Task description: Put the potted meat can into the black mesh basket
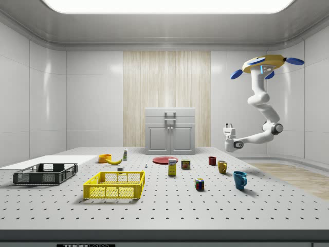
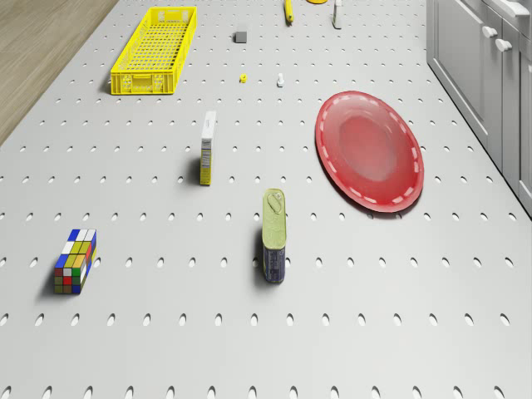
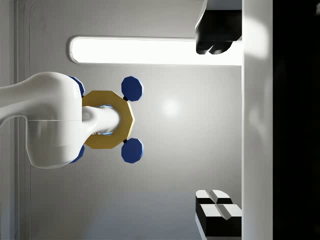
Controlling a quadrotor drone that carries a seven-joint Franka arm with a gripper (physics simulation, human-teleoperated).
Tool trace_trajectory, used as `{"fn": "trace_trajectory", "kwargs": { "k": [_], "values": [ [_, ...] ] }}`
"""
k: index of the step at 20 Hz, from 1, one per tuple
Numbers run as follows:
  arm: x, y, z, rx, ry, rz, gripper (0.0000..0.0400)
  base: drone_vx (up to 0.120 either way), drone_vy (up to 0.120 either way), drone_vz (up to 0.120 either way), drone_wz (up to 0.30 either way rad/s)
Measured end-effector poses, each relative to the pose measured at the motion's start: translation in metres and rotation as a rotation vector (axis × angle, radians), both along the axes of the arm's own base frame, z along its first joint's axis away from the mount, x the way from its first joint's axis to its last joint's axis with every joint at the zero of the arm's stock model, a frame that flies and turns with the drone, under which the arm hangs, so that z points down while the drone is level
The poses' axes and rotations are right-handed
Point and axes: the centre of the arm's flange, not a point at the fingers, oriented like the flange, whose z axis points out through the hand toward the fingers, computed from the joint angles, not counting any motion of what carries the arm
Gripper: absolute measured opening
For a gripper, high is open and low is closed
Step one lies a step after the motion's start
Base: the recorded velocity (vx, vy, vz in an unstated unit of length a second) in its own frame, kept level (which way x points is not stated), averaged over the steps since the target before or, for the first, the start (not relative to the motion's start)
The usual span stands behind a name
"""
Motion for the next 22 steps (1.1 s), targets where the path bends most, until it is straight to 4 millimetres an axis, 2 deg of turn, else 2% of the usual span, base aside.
{"fn": "trace_trajectory", "kwargs": {
  "k": [1, 14, 22],
  "values": [
    [0.0, 0.0, 0.0, -0.001, -0.001, 0.0, 0.04, 0.12, -0.12, 0.0, 0.0],
    [-0.001, 0.003, 0.0, -0.03, -0.011, -0.001, 0.04, 0.12, 0.0, 0.0, 0.0],
    [-0.002, 0.013, -0.001, -0.127, -0.017, -0.003, 0.04, 0.12, 0.0, 0.0, 0.0]
  ]
}}
